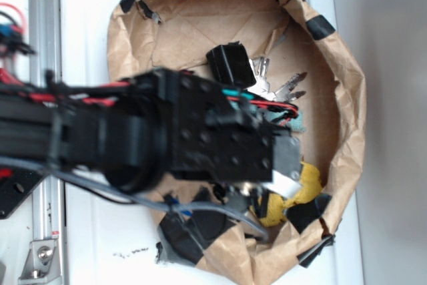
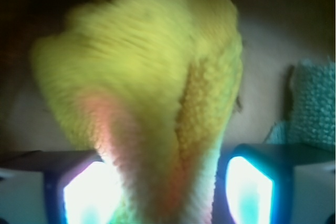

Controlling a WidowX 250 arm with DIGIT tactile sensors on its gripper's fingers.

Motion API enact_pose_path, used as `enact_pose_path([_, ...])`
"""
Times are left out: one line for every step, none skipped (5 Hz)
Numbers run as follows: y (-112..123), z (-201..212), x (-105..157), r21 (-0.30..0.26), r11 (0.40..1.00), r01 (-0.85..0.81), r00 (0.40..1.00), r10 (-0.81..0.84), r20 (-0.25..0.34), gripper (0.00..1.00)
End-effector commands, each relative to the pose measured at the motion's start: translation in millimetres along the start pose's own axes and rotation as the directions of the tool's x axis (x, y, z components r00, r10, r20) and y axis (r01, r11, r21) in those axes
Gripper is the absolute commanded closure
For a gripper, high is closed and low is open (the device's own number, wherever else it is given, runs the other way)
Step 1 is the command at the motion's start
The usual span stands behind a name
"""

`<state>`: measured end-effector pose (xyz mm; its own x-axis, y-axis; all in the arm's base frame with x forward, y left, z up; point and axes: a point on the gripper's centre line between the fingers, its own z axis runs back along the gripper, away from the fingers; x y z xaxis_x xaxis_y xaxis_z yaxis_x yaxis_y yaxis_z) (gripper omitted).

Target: Grab the yellow cloth.

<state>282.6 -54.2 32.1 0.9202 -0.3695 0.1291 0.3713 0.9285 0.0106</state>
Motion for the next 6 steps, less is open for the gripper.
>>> enact_pose_path([-13,35,10,0.047,0.998,-0.043,0.993,0.037,0.110,1.00])
enact_pose_path([-9,62,3,0.088,0.984,-0.156,0.976,0.141,0.165,1.00])
enact_pose_path([10,111,-11,0.095,0.956,-0.276,0.947,0.254,0.195,1.00])
enact_pose_path([30,155,-33,0.138,0.888,-0.439,0.891,0.410,0.197,1.00])
enact_pose_path([35,166,-42,0.145,0.842,-0.519,0.852,0.496,0.170,1.00])
enact_pose_path([34,163,-43,0.143,0.793,-0.592,0.805,0.571,0.164,1.00])
